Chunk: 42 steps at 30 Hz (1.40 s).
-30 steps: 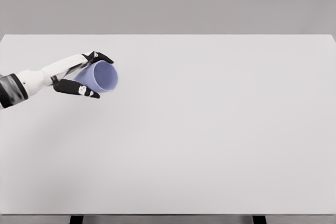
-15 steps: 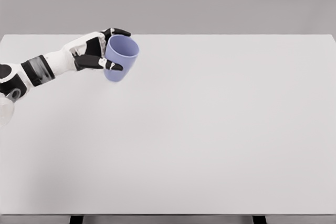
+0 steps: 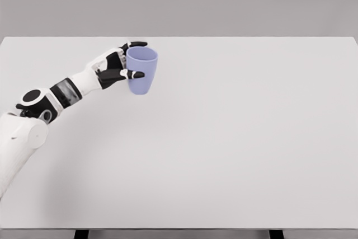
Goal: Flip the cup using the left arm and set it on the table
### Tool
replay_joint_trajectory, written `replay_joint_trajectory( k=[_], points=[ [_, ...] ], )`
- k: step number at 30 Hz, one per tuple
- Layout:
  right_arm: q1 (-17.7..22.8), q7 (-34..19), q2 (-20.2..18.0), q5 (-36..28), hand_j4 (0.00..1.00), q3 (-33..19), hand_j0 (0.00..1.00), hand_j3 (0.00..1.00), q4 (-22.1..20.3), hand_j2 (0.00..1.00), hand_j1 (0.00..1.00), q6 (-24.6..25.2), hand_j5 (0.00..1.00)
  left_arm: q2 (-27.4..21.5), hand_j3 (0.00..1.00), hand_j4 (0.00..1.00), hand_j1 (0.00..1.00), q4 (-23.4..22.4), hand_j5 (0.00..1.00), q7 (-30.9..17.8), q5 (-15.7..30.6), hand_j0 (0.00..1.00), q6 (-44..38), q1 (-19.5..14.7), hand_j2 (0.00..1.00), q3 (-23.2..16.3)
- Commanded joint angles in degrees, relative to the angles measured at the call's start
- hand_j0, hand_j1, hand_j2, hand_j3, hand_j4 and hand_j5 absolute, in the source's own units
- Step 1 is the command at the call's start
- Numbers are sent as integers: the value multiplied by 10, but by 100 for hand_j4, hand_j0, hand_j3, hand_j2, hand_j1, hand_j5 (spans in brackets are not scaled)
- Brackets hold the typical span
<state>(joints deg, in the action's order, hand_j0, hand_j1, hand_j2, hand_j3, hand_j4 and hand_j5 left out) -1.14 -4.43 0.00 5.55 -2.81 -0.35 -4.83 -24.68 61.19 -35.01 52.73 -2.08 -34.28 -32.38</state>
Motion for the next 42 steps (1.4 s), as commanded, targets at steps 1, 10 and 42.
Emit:
replay_joint_trajectory(
  k=[1, 10, 42],
  points=[
    [0, -1, 0, 0, 100, 0, 100, 100, 0, 100, 100, 0, 100, 18, 54, 54, 54, -1, 54, 0, -2, 54, 3, 2, 54, 16],
    [0, 0, 0, 0, 100, 0, 100, 100, 0, 100, 100, 0, 100, 38, 55, 55, 55, -4, 55, 0, -45, 55, 31, 30, 55, 18],
    [0, -1, 0, 0, 100, 0, 100, 100, 0, 100, 100, 0, 100, 3, 100, 100, 100, 5, 100, 0, -43, 100, 31, 40, 100, 50]
  ],
)
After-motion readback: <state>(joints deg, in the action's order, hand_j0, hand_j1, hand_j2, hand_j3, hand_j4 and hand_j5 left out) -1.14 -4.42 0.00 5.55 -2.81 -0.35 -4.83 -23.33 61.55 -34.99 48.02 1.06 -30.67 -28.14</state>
